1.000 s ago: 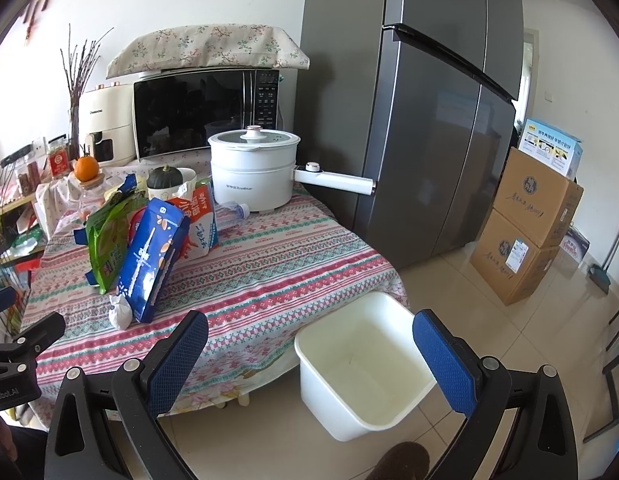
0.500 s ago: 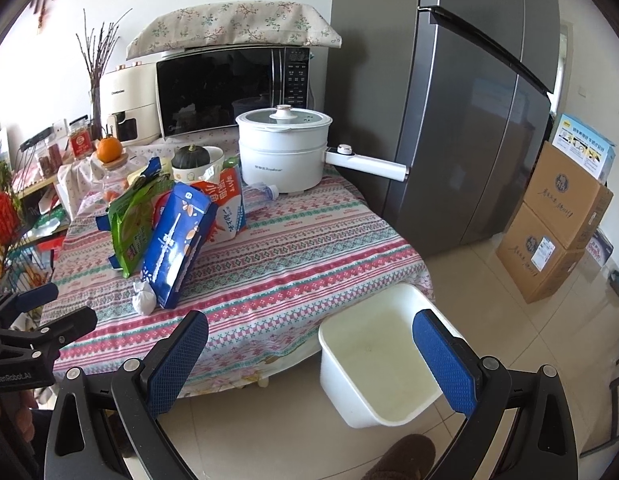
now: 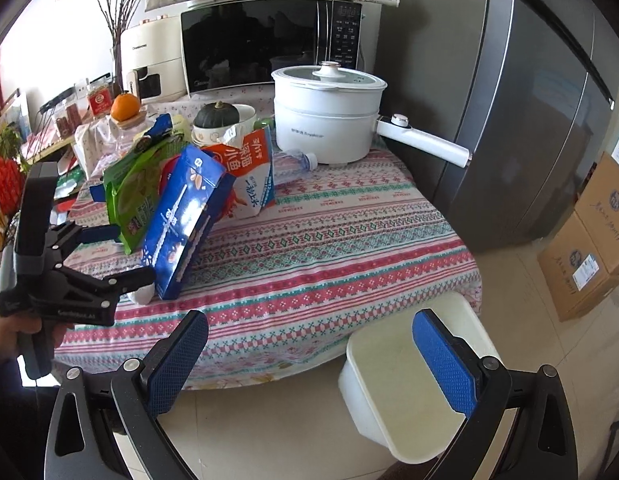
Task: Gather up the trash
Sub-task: 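Move the left tool toward the blue biscuit box and grasp it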
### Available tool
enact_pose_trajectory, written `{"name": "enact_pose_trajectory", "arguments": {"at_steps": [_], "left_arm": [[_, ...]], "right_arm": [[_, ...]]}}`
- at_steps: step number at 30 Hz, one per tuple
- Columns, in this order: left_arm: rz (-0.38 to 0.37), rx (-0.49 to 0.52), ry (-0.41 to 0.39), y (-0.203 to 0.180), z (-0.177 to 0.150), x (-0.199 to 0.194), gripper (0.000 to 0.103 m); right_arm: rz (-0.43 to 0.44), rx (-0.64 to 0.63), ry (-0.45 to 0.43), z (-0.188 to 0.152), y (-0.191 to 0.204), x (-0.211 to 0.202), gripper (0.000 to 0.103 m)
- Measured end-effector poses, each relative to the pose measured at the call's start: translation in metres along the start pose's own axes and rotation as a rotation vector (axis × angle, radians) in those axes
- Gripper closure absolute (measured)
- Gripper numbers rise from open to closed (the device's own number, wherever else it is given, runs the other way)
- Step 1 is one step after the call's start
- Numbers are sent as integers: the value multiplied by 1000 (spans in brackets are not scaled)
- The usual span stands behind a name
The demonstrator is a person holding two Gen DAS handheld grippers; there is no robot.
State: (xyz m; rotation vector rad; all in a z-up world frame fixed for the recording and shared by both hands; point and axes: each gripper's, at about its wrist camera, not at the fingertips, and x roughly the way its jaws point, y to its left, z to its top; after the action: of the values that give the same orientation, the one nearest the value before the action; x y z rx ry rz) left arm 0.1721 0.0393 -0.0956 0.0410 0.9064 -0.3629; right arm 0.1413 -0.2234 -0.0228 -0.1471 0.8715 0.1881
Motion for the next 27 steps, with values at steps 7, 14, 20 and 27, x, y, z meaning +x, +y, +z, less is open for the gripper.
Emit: {"name": "enact_pose_trajectory", "arguments": {"at_steps": [7,14,20,27], "left_arm": [[-30,-30,67,13,11,34,1],[-1,-28,110,6,14,46,1],[53,39,159,-9,12,48,2],[73,50,109,-10,16,39,5]], "right_arm": [[23,47,35,6,-12,9,0],[26,24,52,6,-4,12,0],[14,40,58,5,-10,13,0],[-3,68,78,0,-15,17,0]]}}
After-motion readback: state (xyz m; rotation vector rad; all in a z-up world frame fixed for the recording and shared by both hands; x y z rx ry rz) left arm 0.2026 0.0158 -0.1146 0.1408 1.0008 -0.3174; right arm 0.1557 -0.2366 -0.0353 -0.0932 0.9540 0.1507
